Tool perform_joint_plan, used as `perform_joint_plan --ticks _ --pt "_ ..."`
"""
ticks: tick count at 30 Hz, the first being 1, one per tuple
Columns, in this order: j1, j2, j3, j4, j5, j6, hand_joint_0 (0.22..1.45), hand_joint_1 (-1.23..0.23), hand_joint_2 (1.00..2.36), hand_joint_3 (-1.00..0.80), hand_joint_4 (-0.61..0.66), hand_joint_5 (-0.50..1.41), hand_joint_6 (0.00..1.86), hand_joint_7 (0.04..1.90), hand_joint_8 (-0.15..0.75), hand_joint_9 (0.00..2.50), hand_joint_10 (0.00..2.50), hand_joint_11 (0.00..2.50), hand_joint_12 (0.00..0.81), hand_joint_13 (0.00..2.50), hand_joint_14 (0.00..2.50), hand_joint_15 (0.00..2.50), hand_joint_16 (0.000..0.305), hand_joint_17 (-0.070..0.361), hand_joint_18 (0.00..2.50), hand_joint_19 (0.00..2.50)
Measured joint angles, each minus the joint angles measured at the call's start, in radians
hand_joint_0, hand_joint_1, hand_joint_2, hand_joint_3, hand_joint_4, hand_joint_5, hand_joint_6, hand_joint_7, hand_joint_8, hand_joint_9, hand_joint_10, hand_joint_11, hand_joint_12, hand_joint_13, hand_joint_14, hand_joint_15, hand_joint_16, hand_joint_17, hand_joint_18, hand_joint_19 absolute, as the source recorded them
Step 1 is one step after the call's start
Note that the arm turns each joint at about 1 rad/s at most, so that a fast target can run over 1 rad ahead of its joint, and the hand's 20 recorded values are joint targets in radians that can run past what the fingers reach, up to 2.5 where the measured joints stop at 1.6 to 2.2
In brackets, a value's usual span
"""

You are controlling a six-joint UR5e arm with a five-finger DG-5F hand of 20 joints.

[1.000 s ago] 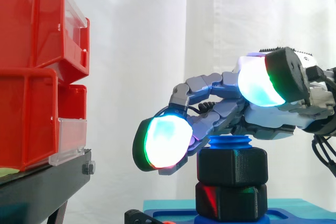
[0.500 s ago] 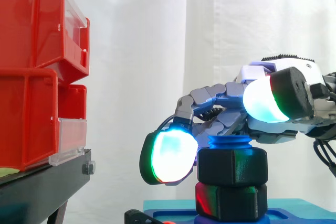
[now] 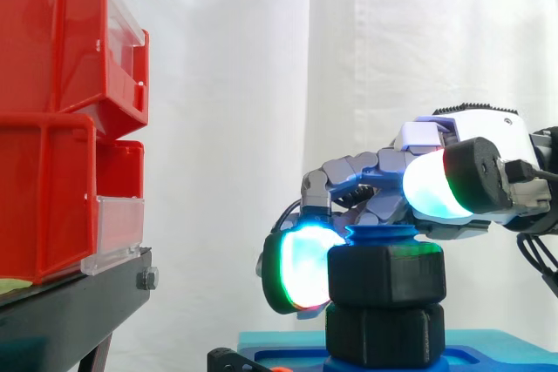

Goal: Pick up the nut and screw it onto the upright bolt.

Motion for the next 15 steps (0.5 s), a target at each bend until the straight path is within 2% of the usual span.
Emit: perform_joint_plan --ticks 12,13,15 --pt "-0.036 0.000 0.000 0.008 -0.042 -0.002 0.52 -0.26 1.00 -0.50 0.17 -0.01 0.50 1.46 0.270 0.83 0.00 0.00 0.265 0.47 0.00 0.00 0.032 0.072 0.17 0.00" --pt "-0.038 0.000 0.000 0.008 -0.043 -0.002 0.52 -0.27 1.00 -0.50 0.16 -0.01 0.50 1.45 0.268 0.84 0.00 0.00 0.265 0.47 0.00 0.00 0.032 0.072 0.17 0.00" --pt "-0.041 0.000 0.000 0.008 -0.044 -0.002 0.51 -0.25 1.00 -0.50 0.21 -0.04 0.50 1.29 0.261 0.80 0.00 0.00 0.272 0.46 0.00 0.00 0.032 0.072 0.17 0.00"
